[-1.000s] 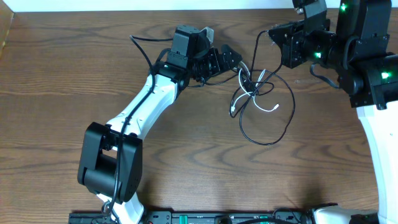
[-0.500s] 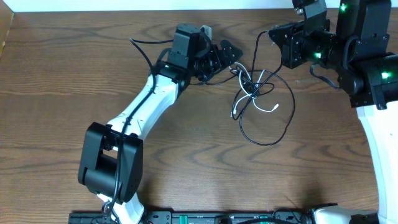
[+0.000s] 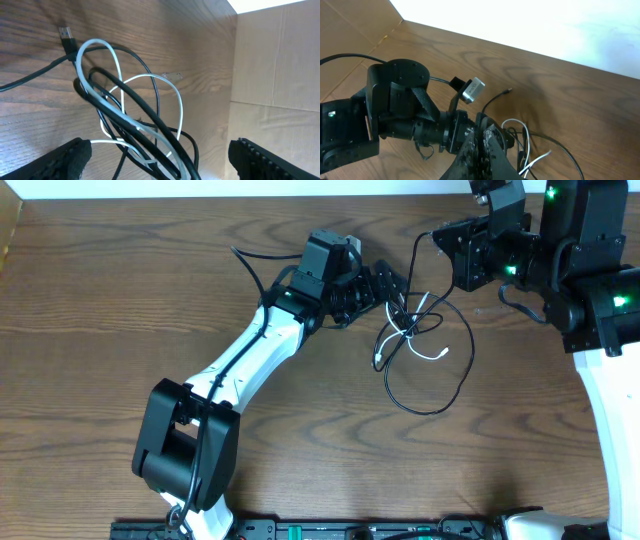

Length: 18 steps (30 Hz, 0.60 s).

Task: Untangle cables
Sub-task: 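Grasp the white and black loops with the left gripper and lift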

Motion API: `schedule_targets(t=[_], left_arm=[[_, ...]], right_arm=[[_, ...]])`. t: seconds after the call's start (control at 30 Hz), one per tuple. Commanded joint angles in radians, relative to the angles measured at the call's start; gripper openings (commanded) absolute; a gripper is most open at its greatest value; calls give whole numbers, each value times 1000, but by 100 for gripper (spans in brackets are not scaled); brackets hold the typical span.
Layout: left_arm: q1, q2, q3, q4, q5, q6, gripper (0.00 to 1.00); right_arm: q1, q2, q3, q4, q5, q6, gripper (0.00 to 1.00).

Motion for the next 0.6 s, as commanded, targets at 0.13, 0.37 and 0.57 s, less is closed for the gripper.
schedule_targets(t=[0.13,0.37,0.57], left_arm=[[-14,19,21,12,-107,6,89],[-35,87,21,93,-109,6,81],[-34,123,21,95,-107,-12,68]], right_arm=[[-3,1,3,-9,8,13,1],[-3,1,3,-12,13,13,1],[-3,1,3,-21,24,13,1]])
